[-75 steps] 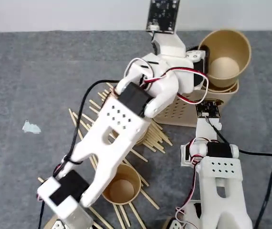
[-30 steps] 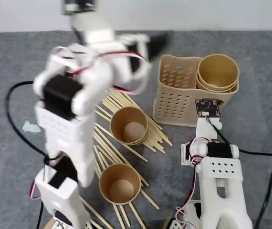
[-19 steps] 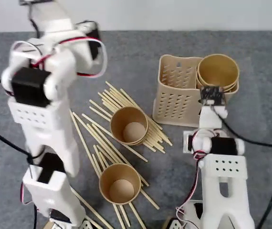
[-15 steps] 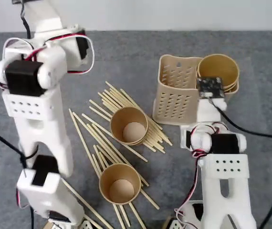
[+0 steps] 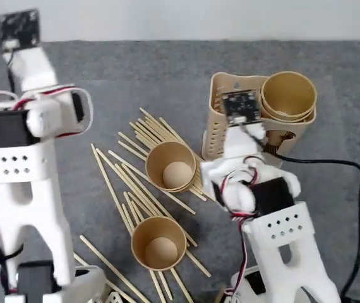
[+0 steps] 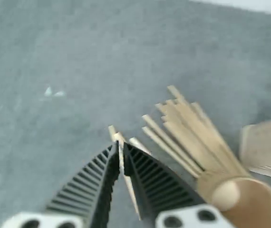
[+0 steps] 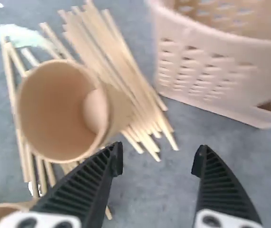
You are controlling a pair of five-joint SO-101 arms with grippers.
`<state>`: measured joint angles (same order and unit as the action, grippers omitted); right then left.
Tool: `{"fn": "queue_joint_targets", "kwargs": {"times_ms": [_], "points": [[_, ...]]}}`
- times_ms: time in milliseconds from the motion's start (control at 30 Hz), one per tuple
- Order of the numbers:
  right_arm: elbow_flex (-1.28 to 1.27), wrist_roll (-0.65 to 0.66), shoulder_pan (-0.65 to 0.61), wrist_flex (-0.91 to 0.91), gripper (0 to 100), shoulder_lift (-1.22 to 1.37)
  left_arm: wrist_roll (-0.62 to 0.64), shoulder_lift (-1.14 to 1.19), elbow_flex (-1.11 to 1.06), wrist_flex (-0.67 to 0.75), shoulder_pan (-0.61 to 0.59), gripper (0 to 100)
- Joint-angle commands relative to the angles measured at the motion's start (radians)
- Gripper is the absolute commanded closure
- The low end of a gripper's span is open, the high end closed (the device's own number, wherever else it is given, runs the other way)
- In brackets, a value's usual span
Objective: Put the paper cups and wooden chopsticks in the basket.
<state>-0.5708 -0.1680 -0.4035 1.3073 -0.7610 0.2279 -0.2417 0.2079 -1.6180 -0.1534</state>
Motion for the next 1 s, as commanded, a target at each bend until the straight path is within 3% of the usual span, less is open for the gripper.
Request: {"fn": "queue_joint_targets", "kwargs": {"times_ms": [0,467,533,667,967], "points": [[0.061,-0.014,-0.071,-0.051,76.5,-0.005,-0.011,-0.086,-0.165,0.097,-0.069,99],[0.064,-0.017,-0.11,-0.228,77.0,0.303,-0.035,-0.292,-0.763,0.417,-0.098,99],[0.063,-0.017,-0.108,-0.226,80.8,0.328,-0.035,-0.322,-0.829,0.453,-0.098,99],[0.063,-0.014,-0.094,-0.225,99.2,0.321,-0.034,-0.371,-0.937,0.512,-0.095,99],[0.098,-0.009,-0.042,-0.179,99.1,0.12,-0.032,-0.408,-1.129,0.611,-0.094,99]]}}
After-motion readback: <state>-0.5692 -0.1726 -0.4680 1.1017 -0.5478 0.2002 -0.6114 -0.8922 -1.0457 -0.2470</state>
